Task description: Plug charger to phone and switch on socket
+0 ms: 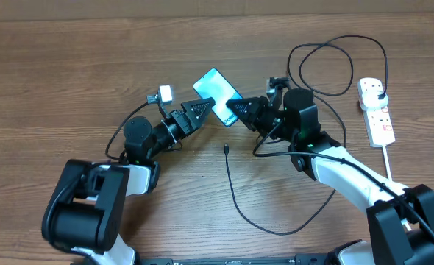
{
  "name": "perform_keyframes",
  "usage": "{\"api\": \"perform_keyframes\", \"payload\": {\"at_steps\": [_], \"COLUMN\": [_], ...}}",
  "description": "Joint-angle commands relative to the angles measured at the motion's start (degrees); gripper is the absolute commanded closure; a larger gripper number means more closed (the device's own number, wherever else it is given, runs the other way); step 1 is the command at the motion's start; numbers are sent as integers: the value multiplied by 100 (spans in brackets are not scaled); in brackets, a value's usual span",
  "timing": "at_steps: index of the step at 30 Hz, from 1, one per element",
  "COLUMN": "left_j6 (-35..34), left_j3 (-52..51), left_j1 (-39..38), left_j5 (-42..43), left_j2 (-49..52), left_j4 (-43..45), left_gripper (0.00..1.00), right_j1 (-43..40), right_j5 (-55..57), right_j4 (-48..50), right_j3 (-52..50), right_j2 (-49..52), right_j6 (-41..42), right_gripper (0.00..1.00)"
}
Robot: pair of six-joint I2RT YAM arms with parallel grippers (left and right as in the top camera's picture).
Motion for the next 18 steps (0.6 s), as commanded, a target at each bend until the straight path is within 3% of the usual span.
{"api": "perform_keyframes", "payload": {"at_steps": [1, 12, 18], "left_j6": [-396, -984, -1180], "left_j3": [127, 719, 796], "left_j1": [-33, -44, -48], "left_j5": [-101, -35, -31], "left_j2": [249, 321, 321], "left_j4": [400, 844, 964], "left_gripper": [0, 1, 22], "right_j1": [105, 240, 254], "right_j5": [-144, -160, -273], "right_j4": [114, 345, 492], "right_j3": [181, 181, 181], "right_j2": [-46, -17, -13], "right_j6": [17, 17, 22], "right_gripper": [96, 96, 96]}}
